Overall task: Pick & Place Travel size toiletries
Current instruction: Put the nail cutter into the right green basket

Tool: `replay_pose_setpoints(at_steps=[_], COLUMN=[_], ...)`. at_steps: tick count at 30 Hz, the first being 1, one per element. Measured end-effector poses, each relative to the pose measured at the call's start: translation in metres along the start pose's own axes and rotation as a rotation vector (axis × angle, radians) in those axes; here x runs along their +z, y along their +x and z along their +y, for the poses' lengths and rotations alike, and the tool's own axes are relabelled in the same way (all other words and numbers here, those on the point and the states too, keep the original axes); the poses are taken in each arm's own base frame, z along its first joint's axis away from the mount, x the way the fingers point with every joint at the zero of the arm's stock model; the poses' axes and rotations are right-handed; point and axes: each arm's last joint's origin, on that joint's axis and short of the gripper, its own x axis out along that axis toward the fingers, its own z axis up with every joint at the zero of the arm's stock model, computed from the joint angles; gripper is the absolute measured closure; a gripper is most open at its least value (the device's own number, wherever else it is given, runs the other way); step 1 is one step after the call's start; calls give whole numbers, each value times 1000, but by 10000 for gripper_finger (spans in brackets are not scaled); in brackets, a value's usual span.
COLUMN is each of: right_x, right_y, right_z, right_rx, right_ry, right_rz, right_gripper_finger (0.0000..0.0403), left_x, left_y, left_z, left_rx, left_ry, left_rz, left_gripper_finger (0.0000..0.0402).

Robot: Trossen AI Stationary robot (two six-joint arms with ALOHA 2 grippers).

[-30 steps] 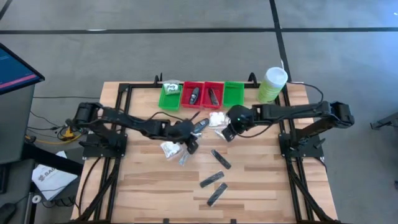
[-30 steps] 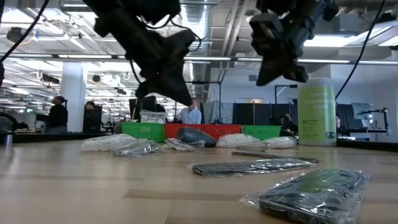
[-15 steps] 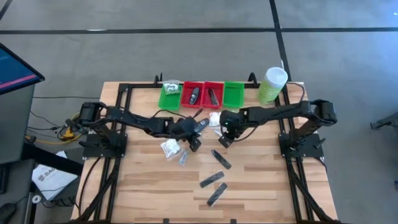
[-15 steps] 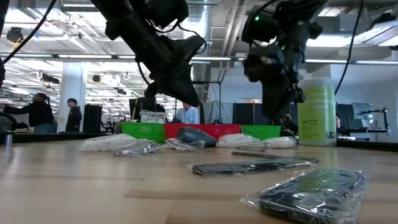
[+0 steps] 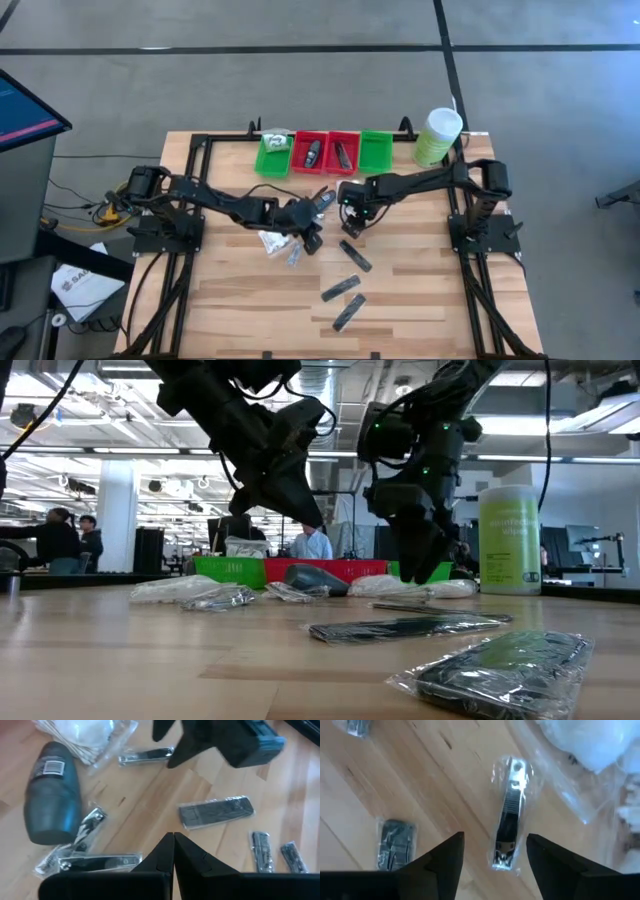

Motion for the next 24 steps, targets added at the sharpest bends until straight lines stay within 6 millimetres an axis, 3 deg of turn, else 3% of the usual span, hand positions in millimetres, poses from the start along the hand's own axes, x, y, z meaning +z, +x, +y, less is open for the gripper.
replay_pose_setpoints(at_steps=[4,13,17,21,24], right_x=[-1,-1,0,0,-3], right_y=[17,30,31,26,15], right_z=[-5,-5,-5,-5,-8], right_rx=[-33,-52,-46,-26,20], right_ry=[-19,-61,-59,-57,-32], right_rz=[58,85,82,80,104], right_gripper_finger=[198,228,274,355,358], left_x=[-3,-10,-12,-12,-11], left_y=[-1,-5,-6,-6,-6], left_z=[-5,-16,-19,-19,-19], left_rx=[-11,5,7,16,30], left_ry=[-7,-43,-42,-43,-44], left_rz=[1,-36,-46,-55,-70], left_gripper_finger=[400,400,400,400,400])
